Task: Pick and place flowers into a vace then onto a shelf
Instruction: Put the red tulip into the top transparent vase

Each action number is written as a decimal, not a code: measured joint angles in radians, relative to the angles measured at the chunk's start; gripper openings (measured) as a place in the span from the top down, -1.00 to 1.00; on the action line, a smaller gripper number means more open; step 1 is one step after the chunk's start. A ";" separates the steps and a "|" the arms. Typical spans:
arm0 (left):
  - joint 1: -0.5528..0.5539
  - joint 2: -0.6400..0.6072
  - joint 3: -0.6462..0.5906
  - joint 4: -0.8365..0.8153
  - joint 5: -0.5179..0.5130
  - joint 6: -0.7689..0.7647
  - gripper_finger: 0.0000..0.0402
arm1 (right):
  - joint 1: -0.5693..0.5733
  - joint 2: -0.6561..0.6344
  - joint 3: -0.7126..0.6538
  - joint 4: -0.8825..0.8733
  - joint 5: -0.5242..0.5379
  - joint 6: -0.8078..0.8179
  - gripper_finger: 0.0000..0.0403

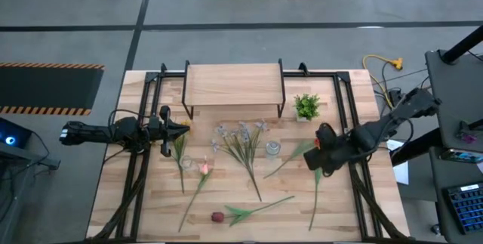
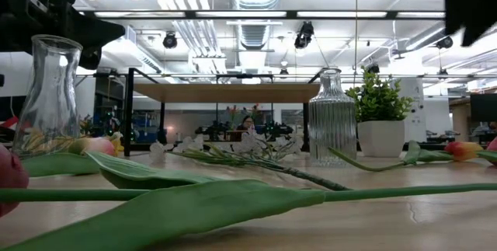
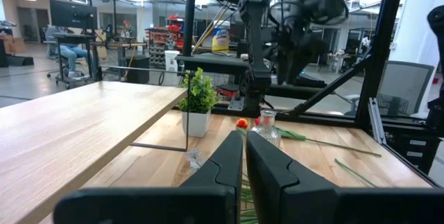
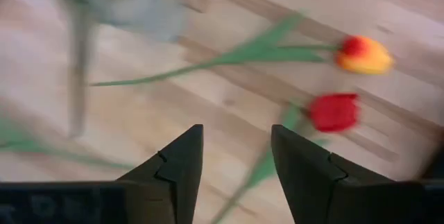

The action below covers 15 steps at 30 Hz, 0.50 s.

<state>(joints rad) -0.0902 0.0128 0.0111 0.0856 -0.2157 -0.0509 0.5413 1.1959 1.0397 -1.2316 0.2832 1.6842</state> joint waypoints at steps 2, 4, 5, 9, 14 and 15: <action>0.000 0.000 0.000 0.000 0.000 0.000 0.98 | 0.024 0.043 -0.004 -0.042 0.000 0.057 0.24; 0.000 0.000 0.000 0.000 0.000 0.000 0.98 | 0.046 0.079 -0.022 -0.058 -0.017 0.105 0.27; 0.000 0.000 0.000 0.000 0.000 0.000 0.98 | 0.054 0.096 -0.033 -0.057 -0.030 0.123 0.28; 0.000 0.000 0.000 0.000 0.000 0.000 0.98 | 0.078 0.164 -0.069 -0.052 -0.076 0.210 0.30; 0.000 0.000 0.000 0.000 0.000 0.000 0.98 | 0.100 0.225 -0.087 0.009 -0.128 0.258 0.16; 0.000 0.000 0.000 0.000 0.000 0.000 0.98 | 0.104 0.236 -0.087 0.015 -0.129 0.266 0.11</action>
<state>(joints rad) -0.0903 0.0128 0.0113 0.0856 -0.2155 -0.0509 0.6450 1.4319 0.9524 -1.2165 0.1540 1.9507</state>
